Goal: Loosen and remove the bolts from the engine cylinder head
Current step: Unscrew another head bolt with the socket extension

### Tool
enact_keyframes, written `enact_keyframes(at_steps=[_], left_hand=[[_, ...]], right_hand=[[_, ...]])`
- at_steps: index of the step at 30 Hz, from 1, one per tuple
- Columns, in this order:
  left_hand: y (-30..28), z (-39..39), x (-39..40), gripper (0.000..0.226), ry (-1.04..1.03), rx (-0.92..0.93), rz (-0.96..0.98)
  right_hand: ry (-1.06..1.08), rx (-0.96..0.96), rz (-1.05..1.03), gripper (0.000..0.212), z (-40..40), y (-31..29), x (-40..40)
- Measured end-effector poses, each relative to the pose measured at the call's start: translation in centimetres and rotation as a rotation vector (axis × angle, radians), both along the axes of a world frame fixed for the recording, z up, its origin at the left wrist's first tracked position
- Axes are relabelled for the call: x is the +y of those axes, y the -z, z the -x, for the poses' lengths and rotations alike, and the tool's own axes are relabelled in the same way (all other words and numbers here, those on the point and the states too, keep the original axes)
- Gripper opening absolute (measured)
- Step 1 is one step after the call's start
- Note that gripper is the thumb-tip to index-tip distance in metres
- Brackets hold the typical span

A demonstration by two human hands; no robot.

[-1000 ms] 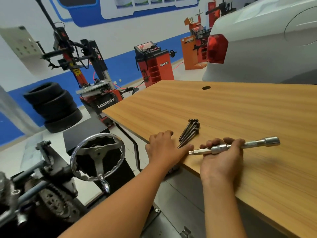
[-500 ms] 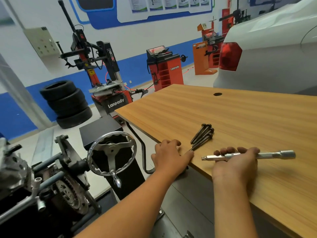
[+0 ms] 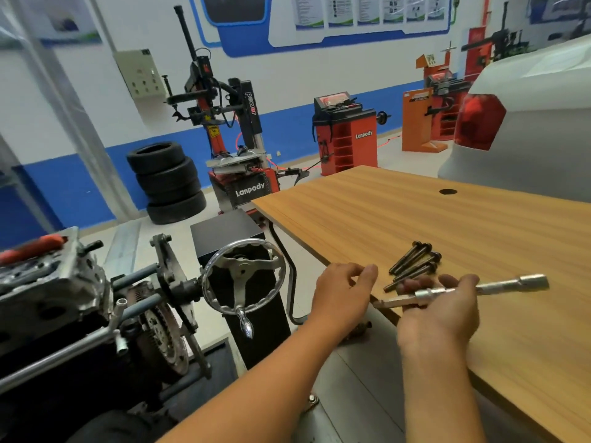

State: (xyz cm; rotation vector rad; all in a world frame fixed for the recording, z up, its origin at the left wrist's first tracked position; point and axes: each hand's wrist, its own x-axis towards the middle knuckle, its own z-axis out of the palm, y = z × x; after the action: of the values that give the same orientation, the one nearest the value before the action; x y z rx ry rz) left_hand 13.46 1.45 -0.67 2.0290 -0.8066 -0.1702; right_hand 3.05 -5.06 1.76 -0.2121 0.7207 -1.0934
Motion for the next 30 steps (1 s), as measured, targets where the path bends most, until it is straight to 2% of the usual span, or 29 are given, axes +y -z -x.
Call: enact_keyframes(at_steps=[1, 3, 5, 9, 11, 15, 19, 22, 25, 28, 30], left_hand=[[-0.5, -0.1, 1.4, 0.047, 0.096, 0.093, 0.012], [-1.2, -0.1, 4.5, 0.043, 0.291, 0.232, -0.052], [-1.4, -0.2, 8.1, 0.04, 0.332, 0.34, 0.011], [-1.7, -0.6, 15.8, 0.039, 0.116, 0.369, 0.293], [-2.1, -1.7, 19.5, 0.039, -0.039, 0.383, 0.424], [-4.1, -4.4, 27.1, 0.022, -0.303, 0.369, 0.655], [-5.4, -6.1, 36.4, 0.048, -0.456, 0.171, 0.728], [-5.6, -7.7, 43.8, 0.06, -0.569, 0.16, 0.778], [-5.2, -8.7, 50.8, 0.041, -0.669, 0.198, 0.895], [-5.5, -9.8, 56.7, 0.032, -0.765, 0.139, 0.943], [-6.5, -10.8, 59.6, 0.032, -0.812, 0.087, 0.987]], right_hand=[[-0.097, 0.001, 0.066, 0.031, -0.5, -0.2, 0.9], [-0.265, 0.047, 0.196, 0.023, -2.5, -0.8, 3.0], [-0.423, 0.073, 0.334, 0.013, -4.6, -1.7, 5.8], [-0.785, 0.131, 0.668, 0.005, -8.4, -4.4, 12.9], [-0.888, 0.122, 0.805, 0.006, -10.5, -5.8, 17.2], [-1.05, 0.107, 1.044, 0.015, -14.4, -8.4, 27.0], [-1.048, 0.112, 1.298, 0.023, -18.3, -10.5, 33.9], [-0.925, 0.207, 1.477, 0.017, -22.9, -12.0, 37.3], [-0.828, 0.385, 1.796, 0.008, -28.6, -13.0, 40.6], [-0.764, 0.639, 2.207, 0.032, -34.3, -13.6, 43.5], [-0.828, 0.801, 2.355, 0.039, -37.4, -14.1, 44.7]])
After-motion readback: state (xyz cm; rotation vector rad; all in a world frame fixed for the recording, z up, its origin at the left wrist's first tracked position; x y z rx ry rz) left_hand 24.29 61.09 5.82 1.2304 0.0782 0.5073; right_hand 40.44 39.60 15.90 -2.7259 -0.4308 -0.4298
